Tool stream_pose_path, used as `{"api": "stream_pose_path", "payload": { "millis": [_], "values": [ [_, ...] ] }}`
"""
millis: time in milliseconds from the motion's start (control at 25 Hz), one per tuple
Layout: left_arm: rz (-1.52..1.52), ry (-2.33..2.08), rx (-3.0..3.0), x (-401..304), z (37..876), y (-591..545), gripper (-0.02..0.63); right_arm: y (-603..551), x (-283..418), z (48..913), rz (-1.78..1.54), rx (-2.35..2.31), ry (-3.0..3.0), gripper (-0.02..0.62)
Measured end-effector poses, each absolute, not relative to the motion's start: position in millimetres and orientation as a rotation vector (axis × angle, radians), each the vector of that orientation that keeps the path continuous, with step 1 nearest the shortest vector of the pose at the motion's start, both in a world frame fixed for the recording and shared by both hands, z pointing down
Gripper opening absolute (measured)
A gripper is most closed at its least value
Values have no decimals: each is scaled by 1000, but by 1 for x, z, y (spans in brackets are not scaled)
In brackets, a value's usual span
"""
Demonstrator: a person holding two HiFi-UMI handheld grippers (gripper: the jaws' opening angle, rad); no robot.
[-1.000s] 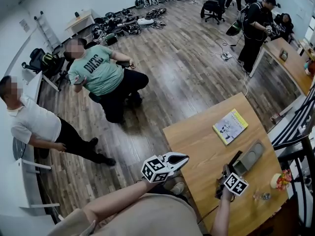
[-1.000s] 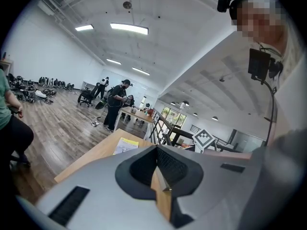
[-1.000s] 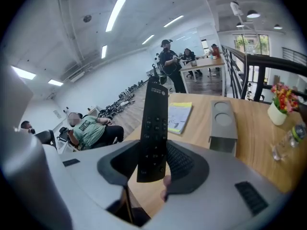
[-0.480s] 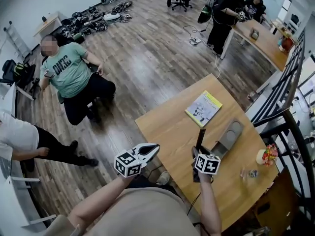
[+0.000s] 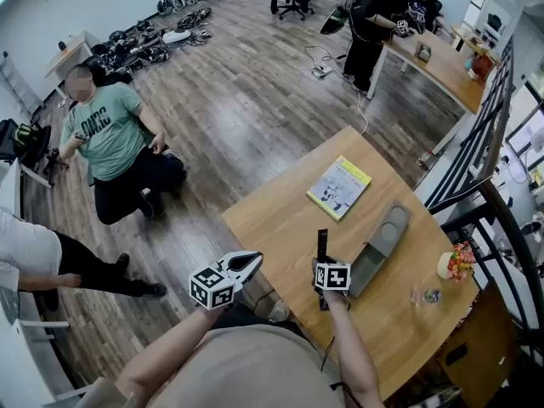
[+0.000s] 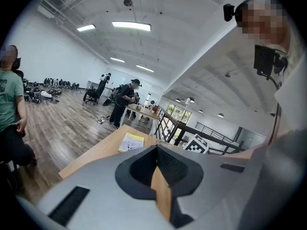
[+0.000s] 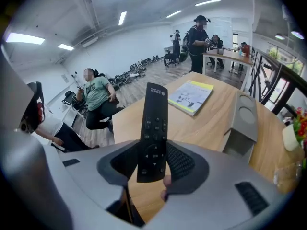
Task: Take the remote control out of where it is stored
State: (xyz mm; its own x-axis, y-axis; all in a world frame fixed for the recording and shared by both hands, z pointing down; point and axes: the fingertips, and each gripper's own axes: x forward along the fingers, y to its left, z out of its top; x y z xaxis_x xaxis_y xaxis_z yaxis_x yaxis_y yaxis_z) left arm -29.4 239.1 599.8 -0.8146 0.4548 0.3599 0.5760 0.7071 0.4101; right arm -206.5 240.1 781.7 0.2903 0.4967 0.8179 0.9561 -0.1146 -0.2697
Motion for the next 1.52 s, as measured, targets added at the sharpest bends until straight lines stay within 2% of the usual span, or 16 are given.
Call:
{"api": "stream_pose_path", "payload": {
  "millis": [680,1120,1520],
  "values": [
    [-750,-2644,-855,-15,599,257,5,224,-204,913,-980,-1562,-1171,175],
    [-752,-2618,-887,-1,598,263,5,225,-198,951,-1091,-1515,-1107,175],
    [-765,-2609,-909,3,599,264,5,229,-194,959,-1037,-1522,-1114,173]
  ]
}}
